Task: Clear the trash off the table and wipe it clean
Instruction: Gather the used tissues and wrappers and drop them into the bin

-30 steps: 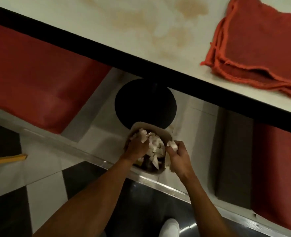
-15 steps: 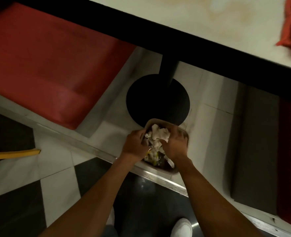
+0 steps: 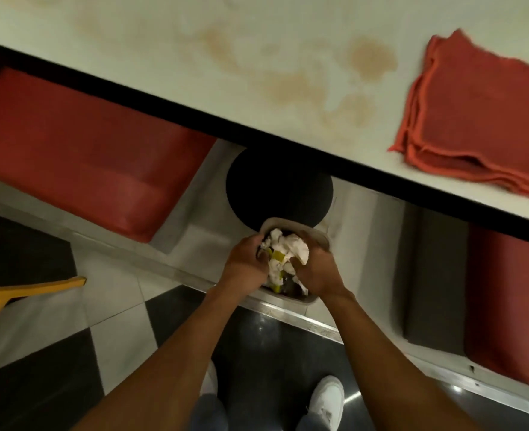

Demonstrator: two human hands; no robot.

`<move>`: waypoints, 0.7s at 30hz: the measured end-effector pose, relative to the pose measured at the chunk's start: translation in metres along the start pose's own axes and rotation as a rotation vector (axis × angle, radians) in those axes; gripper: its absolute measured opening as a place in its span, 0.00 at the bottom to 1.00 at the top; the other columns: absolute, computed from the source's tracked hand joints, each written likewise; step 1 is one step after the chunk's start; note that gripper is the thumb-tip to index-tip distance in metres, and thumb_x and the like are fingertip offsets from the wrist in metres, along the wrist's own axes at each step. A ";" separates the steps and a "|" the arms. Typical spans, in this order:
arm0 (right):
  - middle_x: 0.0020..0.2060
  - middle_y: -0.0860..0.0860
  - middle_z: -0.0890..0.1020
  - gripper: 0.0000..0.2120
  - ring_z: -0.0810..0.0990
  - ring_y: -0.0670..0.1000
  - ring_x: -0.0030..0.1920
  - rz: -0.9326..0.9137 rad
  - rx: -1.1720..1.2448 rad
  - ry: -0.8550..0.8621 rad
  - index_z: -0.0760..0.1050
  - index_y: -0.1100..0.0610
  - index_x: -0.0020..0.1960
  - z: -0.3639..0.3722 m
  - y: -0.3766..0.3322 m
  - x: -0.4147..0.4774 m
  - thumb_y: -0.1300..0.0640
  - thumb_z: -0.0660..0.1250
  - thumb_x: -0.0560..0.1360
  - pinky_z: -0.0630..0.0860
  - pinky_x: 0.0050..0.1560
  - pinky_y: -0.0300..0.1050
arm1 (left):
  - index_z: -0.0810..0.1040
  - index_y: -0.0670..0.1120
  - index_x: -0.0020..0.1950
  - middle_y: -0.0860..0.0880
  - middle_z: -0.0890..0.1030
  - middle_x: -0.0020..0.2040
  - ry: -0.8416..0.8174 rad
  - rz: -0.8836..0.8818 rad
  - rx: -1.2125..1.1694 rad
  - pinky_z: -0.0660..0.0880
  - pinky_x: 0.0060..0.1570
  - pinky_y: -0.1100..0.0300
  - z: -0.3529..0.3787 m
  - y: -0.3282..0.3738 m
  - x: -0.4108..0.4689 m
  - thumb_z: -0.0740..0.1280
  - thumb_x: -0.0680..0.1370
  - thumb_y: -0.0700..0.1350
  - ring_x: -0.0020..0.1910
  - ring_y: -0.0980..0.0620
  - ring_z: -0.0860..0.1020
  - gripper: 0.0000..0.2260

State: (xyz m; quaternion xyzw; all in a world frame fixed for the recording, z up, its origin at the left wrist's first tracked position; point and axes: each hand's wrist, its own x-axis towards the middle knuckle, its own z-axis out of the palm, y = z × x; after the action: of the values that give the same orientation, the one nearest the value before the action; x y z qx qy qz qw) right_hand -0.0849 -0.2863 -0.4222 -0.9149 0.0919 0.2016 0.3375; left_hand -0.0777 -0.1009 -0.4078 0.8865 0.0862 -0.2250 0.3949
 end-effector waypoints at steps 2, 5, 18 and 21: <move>0.74 0.56 0.74 0.31 0.73 0.60 0.73 0.003 0.024 0.015 0.65 0.53 0.80 -0.023 -0.023 -0.027 0.53 0.71 0.80 0.69 0.74 0.51 | 0.71 0.49 0.77 0.47 0.77 0.71 -0.013 0.014 -0.001 0.67 0.64 0.63 -0.013 0.020 -0.019 0.63 0.84 0.44 0.70 0.47 0.76 0.20; 0.70 0.54 0.78 0.26 0.77 0.58 0.68 0.015 0.077 -0.016 0.67 0.49 0.78 -0.063 -0.056 -0.070 0.52 0.69 0.81 0.72 0.69 0.48 | 0.71 0.51 0.77 0.47 0.78 0.70 -0.041 0.051 0.000 0.71 0.67 0.58 -0.036 0.053 -0.053 0.64 0.83 0.45 0.69 0.46 0.76 0.21; 0.73 0.52 0.76 0.31 0.75 0.54 0.72 -0.175 -0.087 -0.090 0.68 0.54 0.79 -0.239 -0.156 -0.216 0.55 0.70 0.77 0.67 0.66 0.38 | 0.81 0.49 0.64 0.50 0.83 0.59 0.020 0.143 0.058 0.76 0.58 0.60 -0.136 0.201 -0.194 0.67 0.82 0.44 0.59 0.51 0.81 0.11; 0.75 0.51 0.75 0.32 0.74 0.53 0.73 -0.215 -0.127 -0.149 0.67 0.53 0.80 -0.280 -0.171 -0.230 0.51 0.70 0.78 0.70 0.70 0.42 | 0.82 0.47 0.62 0.51 0.84 0.56 0.066 0.194 0.078 0.74 0.52 0.65 -0.157 0.238 -0.216 0.67 0.83 0.43 0.53 0.55 0.81 0.09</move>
State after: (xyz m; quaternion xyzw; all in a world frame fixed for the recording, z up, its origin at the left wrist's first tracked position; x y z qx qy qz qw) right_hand -0.1542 -0.3337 -0.0304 -0.9215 -0.0447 0.2372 0.3043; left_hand -0.1376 -0.1396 -0.0578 0.9123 0.0043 -0.1598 0.3771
